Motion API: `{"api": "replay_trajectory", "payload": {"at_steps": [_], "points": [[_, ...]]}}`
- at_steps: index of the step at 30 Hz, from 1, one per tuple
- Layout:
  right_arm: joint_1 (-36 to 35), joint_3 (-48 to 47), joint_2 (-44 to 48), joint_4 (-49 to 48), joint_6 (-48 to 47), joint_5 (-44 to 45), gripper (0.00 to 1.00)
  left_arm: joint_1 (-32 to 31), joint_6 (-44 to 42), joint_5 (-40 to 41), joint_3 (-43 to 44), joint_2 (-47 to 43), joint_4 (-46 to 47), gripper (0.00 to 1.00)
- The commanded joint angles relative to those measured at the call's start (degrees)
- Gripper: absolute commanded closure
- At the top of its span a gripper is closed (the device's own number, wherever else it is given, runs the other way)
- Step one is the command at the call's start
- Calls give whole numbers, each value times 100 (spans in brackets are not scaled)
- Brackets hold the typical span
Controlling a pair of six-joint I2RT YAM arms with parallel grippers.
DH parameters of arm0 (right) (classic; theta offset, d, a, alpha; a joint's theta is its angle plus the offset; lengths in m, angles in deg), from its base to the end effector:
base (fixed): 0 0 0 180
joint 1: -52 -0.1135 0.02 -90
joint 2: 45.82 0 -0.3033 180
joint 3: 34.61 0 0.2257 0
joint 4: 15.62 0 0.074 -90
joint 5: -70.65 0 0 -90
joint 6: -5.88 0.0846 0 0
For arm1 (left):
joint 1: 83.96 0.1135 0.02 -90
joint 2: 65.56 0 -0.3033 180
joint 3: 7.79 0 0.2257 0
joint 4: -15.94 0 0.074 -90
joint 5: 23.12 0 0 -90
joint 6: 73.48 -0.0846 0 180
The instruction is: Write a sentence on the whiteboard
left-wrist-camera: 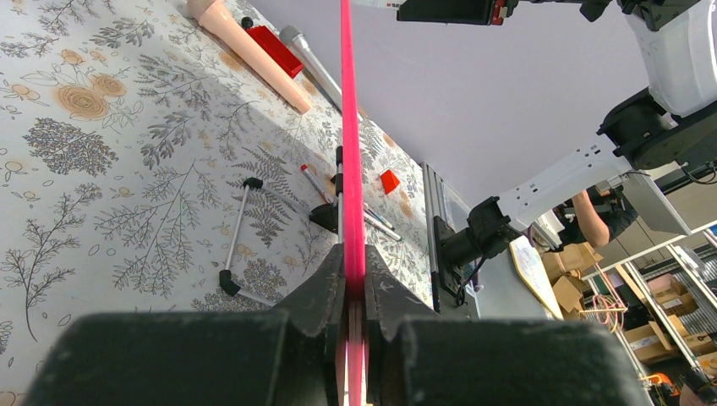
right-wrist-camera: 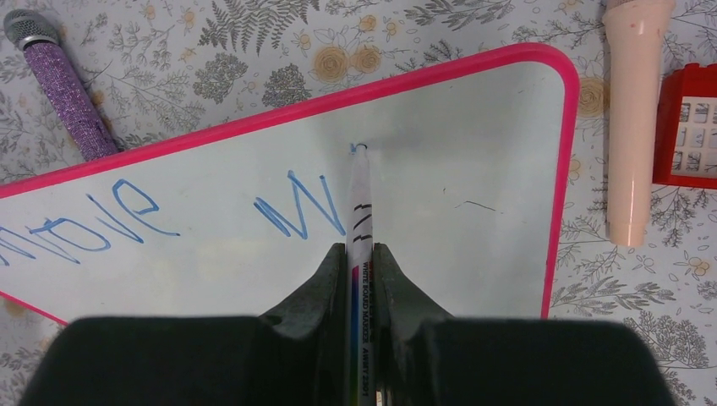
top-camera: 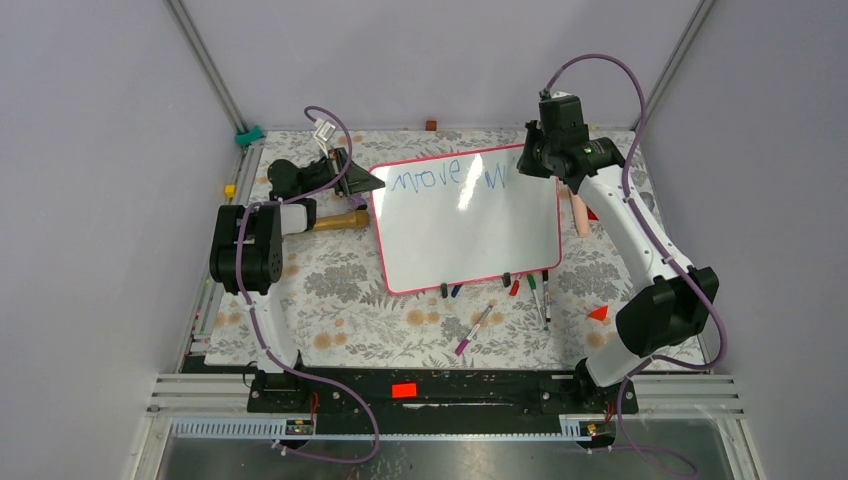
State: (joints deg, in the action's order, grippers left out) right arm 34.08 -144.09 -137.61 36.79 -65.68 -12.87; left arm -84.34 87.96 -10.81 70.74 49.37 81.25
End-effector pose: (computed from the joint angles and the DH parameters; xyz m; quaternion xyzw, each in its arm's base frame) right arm 0.3592 0.1061 0.3952 0.0302 0.8843 0.0969 0.4557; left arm 0.4095 -0.0854 0.2991 0.2096 0.6360 -0.6516 0.3563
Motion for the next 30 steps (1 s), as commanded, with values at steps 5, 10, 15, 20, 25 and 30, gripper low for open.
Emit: {"api": "replay_trajectory", "payload": {"at_steps": [5,10,15,20,25,30], "points": [[33,-86,14,-83,198,247,100,16,148,-164,142,-98,391,100],[29,-125,2,-66,72,50,100,21,151,-160,141,-97,392,100],[38,-92,9,-108,-2,-180,100,18,145,-168,140,-96,391,100],[42,32,222,-174,-53,-260,100,21,151,-176,154,-105,391,100],[35,479,656,-505,-167,-265,100,22,151,-155,127,-107,394,100],[36,720,808,-510,-207,-140,100,26,175,-165,174,-89,390,100]]}}
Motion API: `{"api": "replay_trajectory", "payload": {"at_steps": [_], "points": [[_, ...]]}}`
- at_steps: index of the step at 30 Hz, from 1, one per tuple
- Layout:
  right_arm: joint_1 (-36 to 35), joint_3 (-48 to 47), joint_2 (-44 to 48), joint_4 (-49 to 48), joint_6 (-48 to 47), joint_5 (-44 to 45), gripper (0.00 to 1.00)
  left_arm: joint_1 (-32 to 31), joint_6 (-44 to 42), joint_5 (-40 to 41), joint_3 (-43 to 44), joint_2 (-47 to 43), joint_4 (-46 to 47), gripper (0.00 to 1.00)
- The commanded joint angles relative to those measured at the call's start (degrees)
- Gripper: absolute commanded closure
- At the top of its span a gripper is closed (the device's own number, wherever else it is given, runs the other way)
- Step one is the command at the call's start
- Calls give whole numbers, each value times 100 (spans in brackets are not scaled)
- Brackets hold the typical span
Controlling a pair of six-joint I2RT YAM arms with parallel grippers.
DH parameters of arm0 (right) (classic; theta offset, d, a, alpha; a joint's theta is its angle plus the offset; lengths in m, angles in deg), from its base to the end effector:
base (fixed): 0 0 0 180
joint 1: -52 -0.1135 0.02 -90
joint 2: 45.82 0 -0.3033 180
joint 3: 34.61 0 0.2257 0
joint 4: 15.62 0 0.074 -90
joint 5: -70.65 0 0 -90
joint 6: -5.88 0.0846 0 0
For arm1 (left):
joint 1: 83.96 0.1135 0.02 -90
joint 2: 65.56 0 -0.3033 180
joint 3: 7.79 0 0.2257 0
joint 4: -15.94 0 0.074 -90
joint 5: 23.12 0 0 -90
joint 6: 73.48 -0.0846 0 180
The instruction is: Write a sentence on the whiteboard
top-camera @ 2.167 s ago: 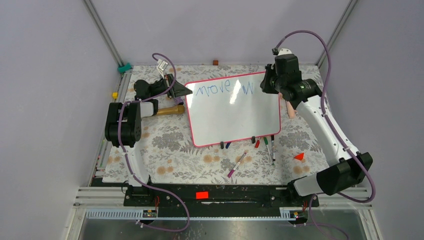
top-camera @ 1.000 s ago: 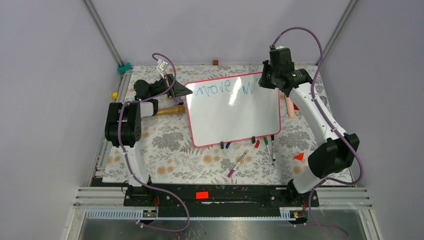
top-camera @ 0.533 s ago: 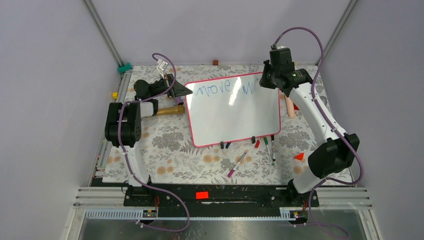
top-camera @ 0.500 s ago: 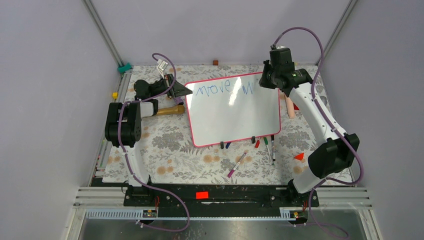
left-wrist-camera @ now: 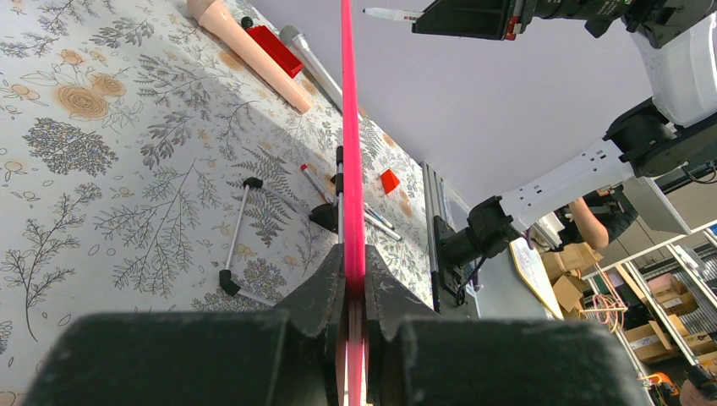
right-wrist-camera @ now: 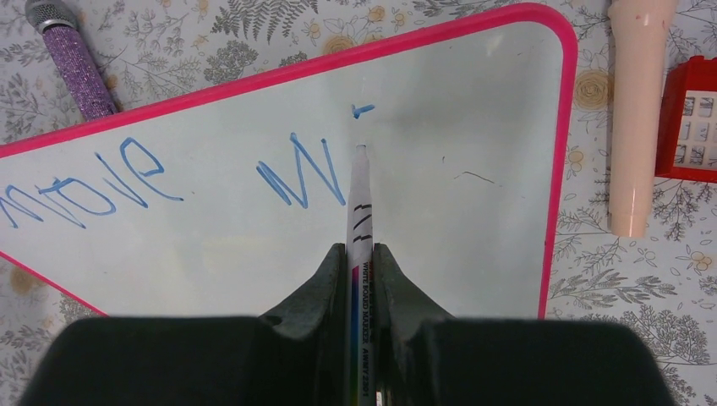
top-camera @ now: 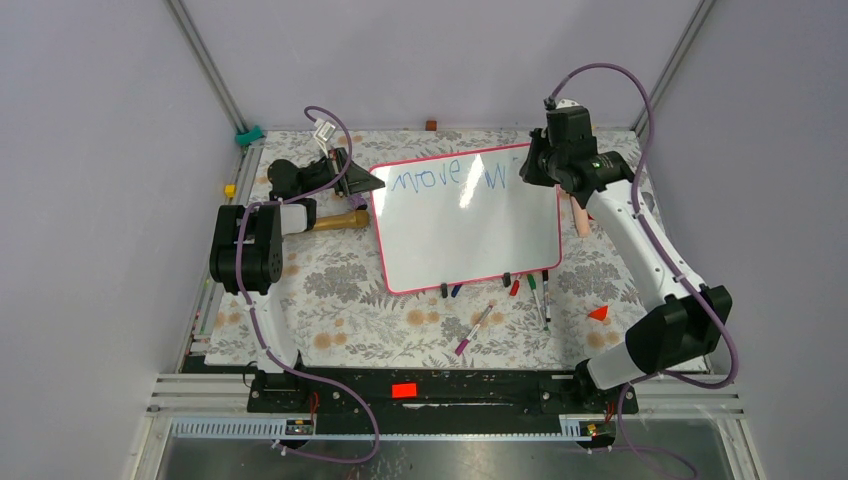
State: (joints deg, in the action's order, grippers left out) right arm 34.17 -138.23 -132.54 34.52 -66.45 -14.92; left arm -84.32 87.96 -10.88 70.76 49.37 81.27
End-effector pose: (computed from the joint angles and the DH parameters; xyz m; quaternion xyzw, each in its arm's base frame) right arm 0.3362 0.1013 0.3951 0.0171 0.8792 0.1124 0.4627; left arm 0.4095 -0.0853 0.2992 0.2101 0.6360 -0.6515 0.3562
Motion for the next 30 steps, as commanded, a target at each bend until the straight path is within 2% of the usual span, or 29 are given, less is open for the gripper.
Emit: {"api": "replay_trajectory", "payload": {"at_steps": [1,21,30], "points": [[33,151,297,-274,-118,72,100,28,177,-160,183,-90,389,100],[33,-87,-212,-211,-109,130,100,32,160,-163,134,-129,389,100],[33,941,341,-186,210,-51,100,34,168,-162,132,-152,389,100]]}}
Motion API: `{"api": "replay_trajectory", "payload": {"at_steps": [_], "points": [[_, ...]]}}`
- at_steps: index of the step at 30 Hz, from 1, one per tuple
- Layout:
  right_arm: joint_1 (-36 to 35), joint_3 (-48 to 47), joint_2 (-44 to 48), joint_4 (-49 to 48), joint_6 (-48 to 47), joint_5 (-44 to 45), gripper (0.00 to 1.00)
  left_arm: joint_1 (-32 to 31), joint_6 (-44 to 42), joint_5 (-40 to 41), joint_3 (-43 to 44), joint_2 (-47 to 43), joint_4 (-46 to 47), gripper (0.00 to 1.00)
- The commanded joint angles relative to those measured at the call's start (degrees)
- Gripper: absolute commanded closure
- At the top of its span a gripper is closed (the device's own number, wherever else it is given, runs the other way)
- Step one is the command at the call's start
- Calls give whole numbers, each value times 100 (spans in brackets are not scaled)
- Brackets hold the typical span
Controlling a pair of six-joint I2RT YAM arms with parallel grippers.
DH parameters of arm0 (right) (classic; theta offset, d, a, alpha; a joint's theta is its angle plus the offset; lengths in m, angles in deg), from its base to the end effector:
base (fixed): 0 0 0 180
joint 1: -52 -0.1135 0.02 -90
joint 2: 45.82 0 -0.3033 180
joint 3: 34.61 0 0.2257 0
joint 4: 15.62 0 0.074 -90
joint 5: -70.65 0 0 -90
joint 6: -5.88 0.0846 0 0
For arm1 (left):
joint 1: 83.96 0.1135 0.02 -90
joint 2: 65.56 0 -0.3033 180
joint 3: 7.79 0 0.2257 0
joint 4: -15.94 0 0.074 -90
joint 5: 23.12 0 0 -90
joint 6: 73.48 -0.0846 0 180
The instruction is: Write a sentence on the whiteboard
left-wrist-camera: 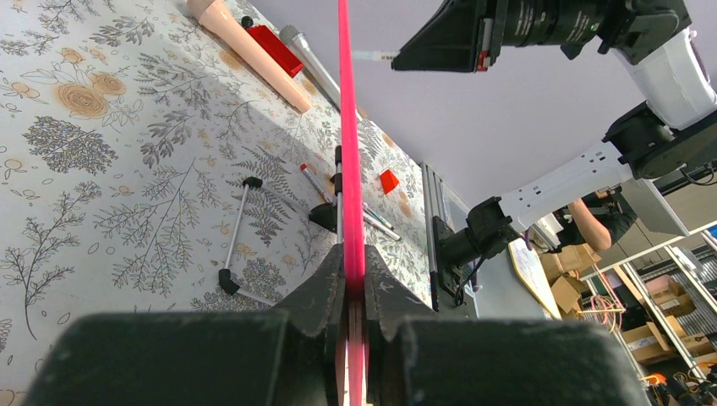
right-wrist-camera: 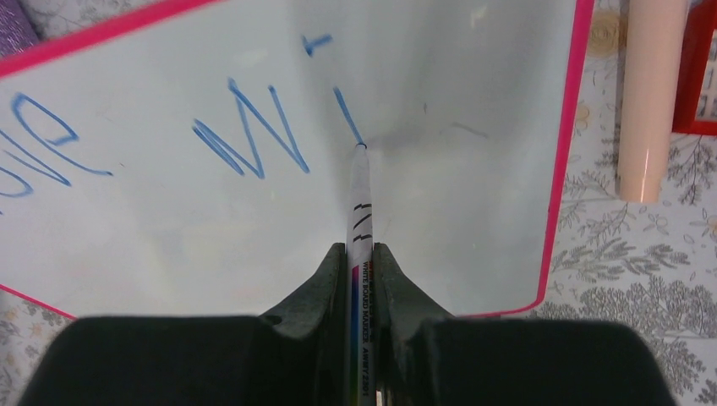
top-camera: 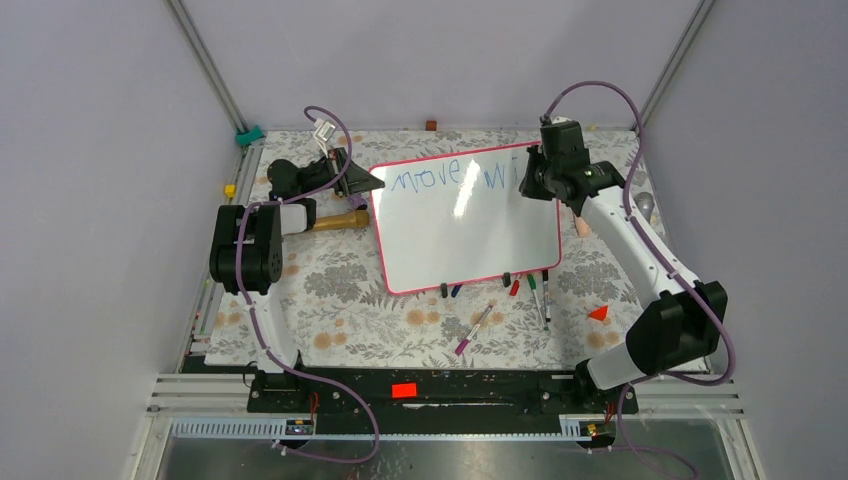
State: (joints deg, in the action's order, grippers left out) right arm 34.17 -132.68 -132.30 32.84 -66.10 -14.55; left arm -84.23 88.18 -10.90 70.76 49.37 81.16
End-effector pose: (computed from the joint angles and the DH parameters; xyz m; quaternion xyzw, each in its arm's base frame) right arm 0.3345 0.1002 0.3666 0.0202 0.8936 0.1019 0.4367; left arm 0.4097 -0.0846 0.2990 0.2079 0.6370 -0.6521 0.3548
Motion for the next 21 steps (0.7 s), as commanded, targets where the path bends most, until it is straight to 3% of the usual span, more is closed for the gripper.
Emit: {"api": "replay_trajectory", "payload": {"at_steps": [1,21], "points": [[31,476,380,-28,192,-94,100,27,147,-159,137,-153,400,100],[262,-361,392,1,-40,-127,100,20,114,-150,96,-170,400,100]]}}
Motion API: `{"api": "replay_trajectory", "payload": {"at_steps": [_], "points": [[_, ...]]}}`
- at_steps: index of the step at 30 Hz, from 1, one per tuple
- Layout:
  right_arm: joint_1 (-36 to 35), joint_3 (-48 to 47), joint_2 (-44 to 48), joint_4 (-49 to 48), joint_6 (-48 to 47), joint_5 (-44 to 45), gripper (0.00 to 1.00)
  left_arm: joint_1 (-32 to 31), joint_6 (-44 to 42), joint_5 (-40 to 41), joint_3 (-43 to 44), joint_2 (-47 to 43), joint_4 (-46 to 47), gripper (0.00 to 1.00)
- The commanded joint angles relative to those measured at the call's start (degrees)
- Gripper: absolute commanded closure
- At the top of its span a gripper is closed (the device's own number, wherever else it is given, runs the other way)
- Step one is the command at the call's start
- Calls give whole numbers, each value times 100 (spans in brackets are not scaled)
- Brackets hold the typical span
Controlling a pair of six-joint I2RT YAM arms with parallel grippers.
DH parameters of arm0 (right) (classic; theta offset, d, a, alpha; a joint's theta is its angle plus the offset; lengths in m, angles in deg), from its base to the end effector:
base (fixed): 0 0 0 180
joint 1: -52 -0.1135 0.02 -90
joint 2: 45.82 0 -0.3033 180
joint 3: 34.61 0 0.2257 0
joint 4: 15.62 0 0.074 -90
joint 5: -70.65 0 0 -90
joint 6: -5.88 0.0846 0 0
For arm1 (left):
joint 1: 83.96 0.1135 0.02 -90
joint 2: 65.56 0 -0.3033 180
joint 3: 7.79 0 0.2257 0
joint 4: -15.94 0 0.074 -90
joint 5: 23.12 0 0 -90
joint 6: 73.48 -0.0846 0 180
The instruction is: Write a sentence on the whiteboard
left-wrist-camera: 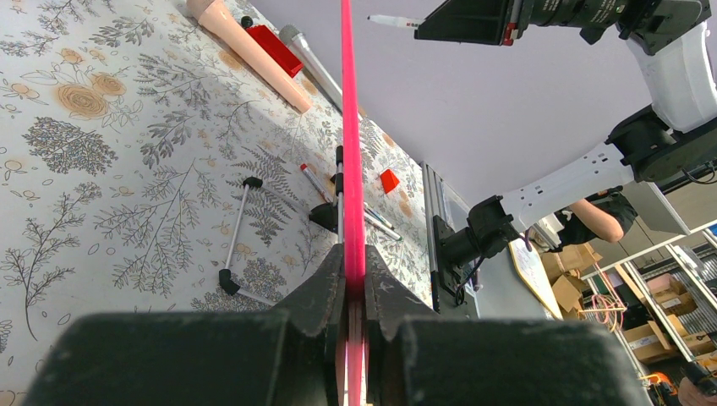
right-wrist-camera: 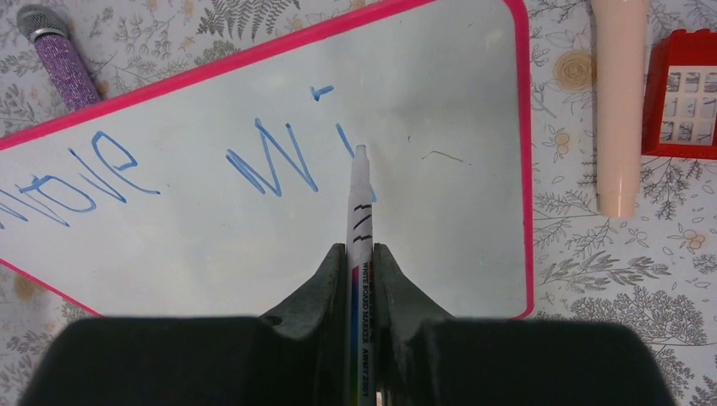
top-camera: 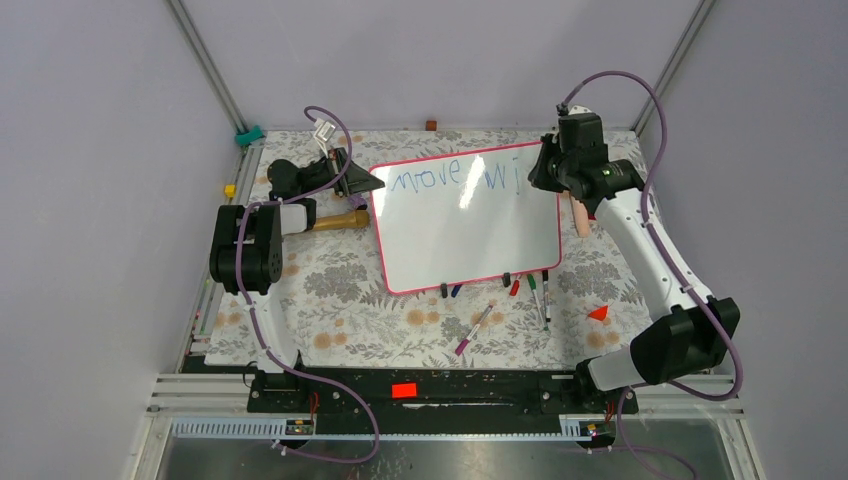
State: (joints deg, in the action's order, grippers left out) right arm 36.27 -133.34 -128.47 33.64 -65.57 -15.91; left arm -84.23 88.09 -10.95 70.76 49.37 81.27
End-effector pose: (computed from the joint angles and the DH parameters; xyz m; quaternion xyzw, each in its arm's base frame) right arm 0.3197 0.0848 0.3901 0.0359 0.8786 0.1149 0.4622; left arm 0.4095 -0.0846 0.2991 0.2094 0.6365 -0.6516 0.3556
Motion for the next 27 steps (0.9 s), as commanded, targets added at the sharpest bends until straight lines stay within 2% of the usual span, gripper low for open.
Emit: {"api": "replay_trajectory", "payload": {"at_steps": [1,9,20,27], "points": [[52,-328,-37,-86,-89,-5,100,22,126,-148,101,-171,388,100],[60,-645,-565,-120,-80,-305,100,19,116,-166,70,-175,388,100],[99,-865,-760,386,3,775,100,22,120,-157,82,-170,389,100],[145,-852,-573,265,-82,319,100,22,120,-162,72,-169,389,100]]}}
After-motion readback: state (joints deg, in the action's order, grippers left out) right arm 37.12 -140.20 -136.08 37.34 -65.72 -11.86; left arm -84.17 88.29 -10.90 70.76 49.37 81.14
